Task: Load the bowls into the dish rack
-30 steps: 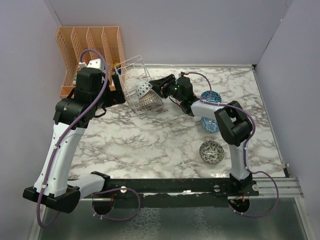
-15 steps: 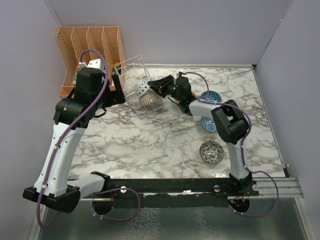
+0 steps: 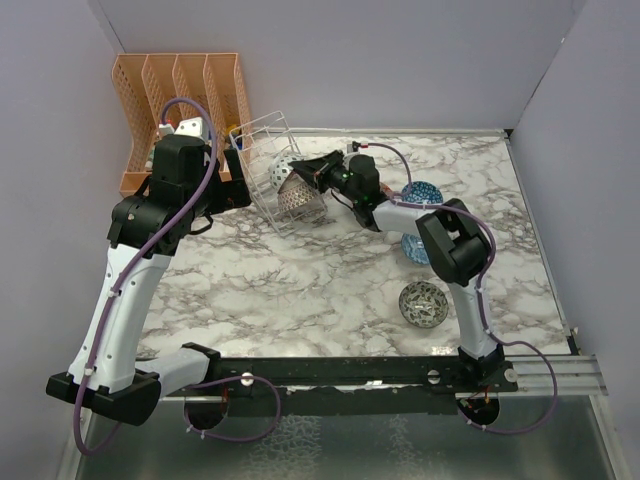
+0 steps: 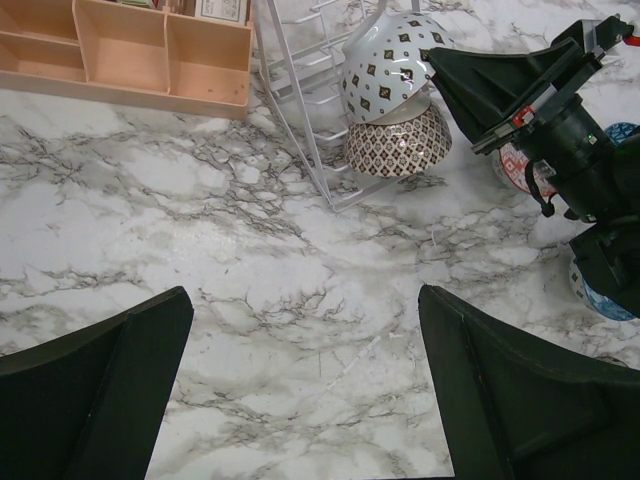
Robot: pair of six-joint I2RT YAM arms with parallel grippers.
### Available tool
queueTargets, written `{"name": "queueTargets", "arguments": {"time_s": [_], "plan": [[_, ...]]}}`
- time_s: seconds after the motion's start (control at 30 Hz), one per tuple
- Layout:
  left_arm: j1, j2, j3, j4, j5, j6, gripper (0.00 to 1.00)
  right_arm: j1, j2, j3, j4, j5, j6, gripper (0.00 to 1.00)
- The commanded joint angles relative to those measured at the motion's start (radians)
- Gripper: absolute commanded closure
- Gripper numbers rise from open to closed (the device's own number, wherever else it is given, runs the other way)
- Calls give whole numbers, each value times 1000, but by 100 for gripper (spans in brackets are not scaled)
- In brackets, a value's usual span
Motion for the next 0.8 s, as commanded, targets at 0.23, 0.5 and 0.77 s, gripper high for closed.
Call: {"name": "queueTargets", "arguments": {"time_s": [0.23, 0.5, 0.77], "plan": [[-6, -3, 16, 21, -16, 9, 1, 34, 1, 60, 77, 61, -59, 99], [-6, -6, 14, 19, -14, 10, 1, 45, -21, 1, 203, 133, -81, 99], [-7, -3, 11, 24, -10, 8, 1, 52, -33, -9, 235, 147, -93, 99]]}}
